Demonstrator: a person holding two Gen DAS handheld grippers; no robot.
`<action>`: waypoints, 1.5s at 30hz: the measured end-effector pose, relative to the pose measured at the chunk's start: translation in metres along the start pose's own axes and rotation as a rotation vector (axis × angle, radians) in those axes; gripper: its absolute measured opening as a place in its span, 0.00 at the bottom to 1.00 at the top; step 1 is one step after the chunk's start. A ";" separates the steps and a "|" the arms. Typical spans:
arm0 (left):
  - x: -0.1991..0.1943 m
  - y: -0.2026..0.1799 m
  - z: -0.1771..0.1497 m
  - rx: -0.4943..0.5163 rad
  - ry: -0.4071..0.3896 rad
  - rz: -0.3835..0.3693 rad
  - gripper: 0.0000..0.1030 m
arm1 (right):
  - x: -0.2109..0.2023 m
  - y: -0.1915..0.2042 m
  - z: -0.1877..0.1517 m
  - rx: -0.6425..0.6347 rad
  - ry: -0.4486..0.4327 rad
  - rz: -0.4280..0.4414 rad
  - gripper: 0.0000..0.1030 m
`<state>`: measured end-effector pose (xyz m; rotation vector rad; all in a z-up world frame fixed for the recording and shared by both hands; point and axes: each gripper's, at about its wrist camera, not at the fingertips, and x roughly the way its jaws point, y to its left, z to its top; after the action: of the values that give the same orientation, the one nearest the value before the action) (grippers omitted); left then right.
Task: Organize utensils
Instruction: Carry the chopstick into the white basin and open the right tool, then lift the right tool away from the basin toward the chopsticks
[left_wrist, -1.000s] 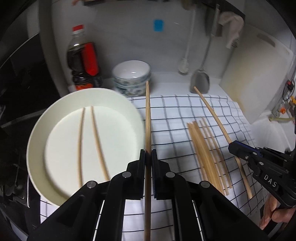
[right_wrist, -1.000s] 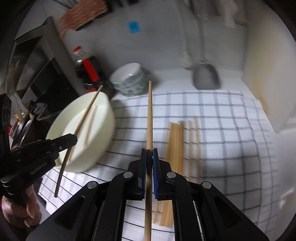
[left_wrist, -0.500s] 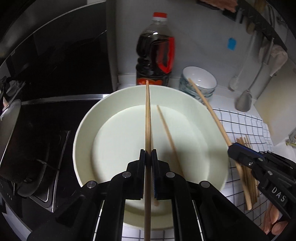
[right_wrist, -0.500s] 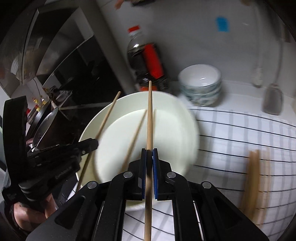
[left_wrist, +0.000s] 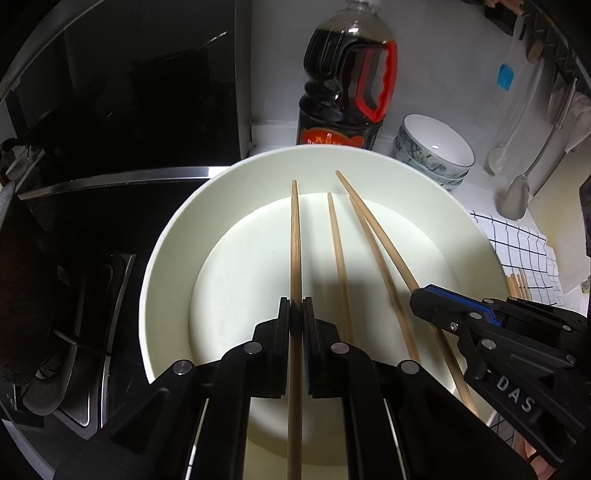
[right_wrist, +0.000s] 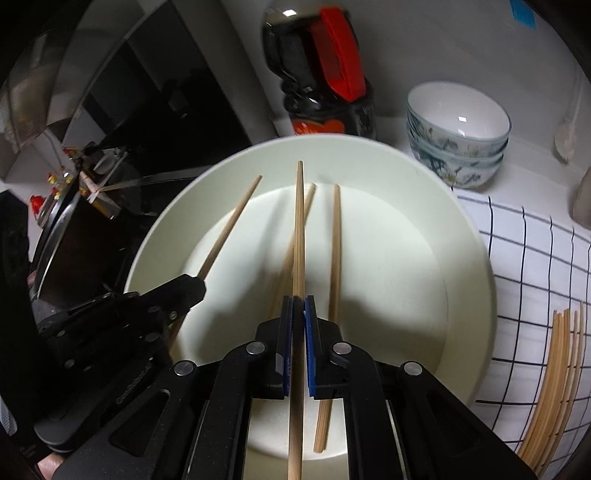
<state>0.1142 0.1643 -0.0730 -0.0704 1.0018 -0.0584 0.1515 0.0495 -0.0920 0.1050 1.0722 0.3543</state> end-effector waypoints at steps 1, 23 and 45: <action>0.003 0.000 0.000 0.001 0.005 -0.001 0.07 | 0.003 -0.002 0.001 0.005 0.007 -0.005 0.06; 0.004 0.011 -0.003 -0.039 -0.009 0.043 0.64 | -0.004 -0.015 -0.005 0.036 0.015 -0.064 0.09; -0.043 0.020 -0.024 -0.084 -0.033 0.089 0.80 | -0.048 -0.007 -0.029 0.013 -0.023 -0.065 0.29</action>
<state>0.0713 0.1866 -0.0519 -0.1031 0.9734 0.0658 0.1074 0.0248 -0.0676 0.0857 1.0525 0.2863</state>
